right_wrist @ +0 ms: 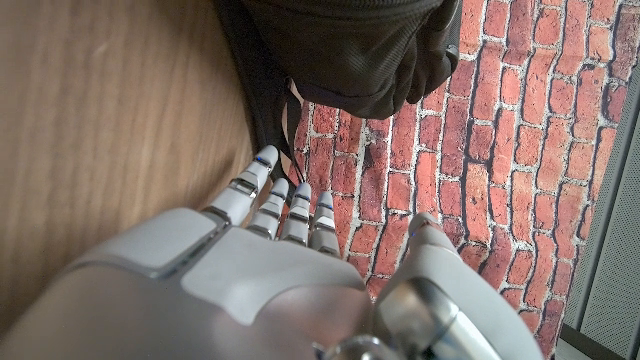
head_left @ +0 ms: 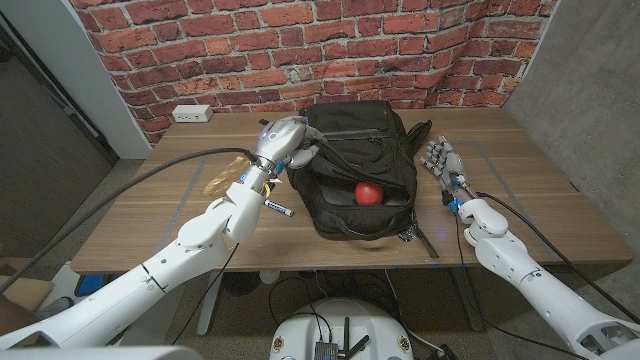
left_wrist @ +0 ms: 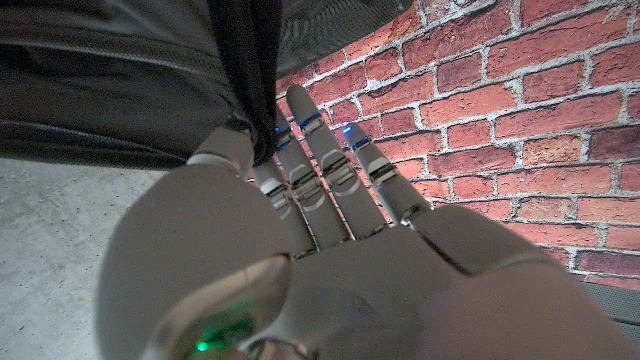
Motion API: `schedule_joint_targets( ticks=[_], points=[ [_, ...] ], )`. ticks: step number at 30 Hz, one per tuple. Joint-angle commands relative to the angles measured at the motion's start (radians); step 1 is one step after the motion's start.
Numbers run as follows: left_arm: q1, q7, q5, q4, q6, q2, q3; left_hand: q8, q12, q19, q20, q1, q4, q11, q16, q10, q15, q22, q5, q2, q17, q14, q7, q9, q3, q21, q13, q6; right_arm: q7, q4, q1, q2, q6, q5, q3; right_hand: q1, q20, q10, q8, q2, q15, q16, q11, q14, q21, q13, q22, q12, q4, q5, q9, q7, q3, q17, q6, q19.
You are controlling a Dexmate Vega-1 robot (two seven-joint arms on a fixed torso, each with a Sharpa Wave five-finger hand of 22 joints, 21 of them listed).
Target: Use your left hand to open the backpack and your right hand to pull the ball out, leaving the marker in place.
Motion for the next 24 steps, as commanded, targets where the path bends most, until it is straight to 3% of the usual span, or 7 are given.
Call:
schedule_joint_targets(
  ticks=[1,13,24],
  points=[
    [-0.06,-0.036,-0.078,0.036,-0.041,-0.015,-0.012,0.005,0.002,0.011,-0.145,0.005,0.001,0.004,-0.002,0.01,-0.029,0.005,0.005,0.009,0.003,0.008,0.025,0.001,0.01,-0.002,0.002,0.032,-0.043,-0.028,-0.001,0.005,-0.013,-0.021,-0.006,-0.003,0.0,0.01,0.0,0.042,-0.005,0.007,-0.001,0.005,0.003,0.003,0.002,0.0,-0.008,-0.005,0.003,-0.004,0.004,0.004,0.008,0.007],
    [-0.083,-0.05,-0.161,0.061,-0.04,-0.049,-0.025,0.004,0.002,0.013,-0.145,0.005,-0.001,0.005,-0.001,0.012,-0.03,0.005,0.006,0.008,0.003,0.012,0.027,0.002,0.013,-0.002,0.002,0.03,-0.091,-0.042,-0.001,0.01,-0.023,-0.049,-0.012,-0.001,-0.001,0.009,0.0,0.042,-0.006,0.007,-0.002,0.004,0.003,0.002,0.002,0.0,-0.01,-0.005,0.003,-0.004,0.005,0.004,0.008,0.007],
    [-0.159,-0.068,-0.213,0.135,-0.092,-0.075,-0.002,0.005,0.002,0.015,-0.146,0.005,-0.001,0.005,-0.002,0.015,-0.029,0.005,0.006,0.007,0.003,0.016,0.03,0.003,0.016,-0.002,0.002,0.032,-0.107,-0.035,0.002,0.018,-0.013,-0.054,-0.007,-0.001,-0.001,0.009,0.0,0.042,-0.004,0.007,-0.001,0.005,0.003,0.002,0.002,0.0,-0.011,-0.005,0.003,-0.004,0.006,0.004,0.008,0.007]
  ],
)
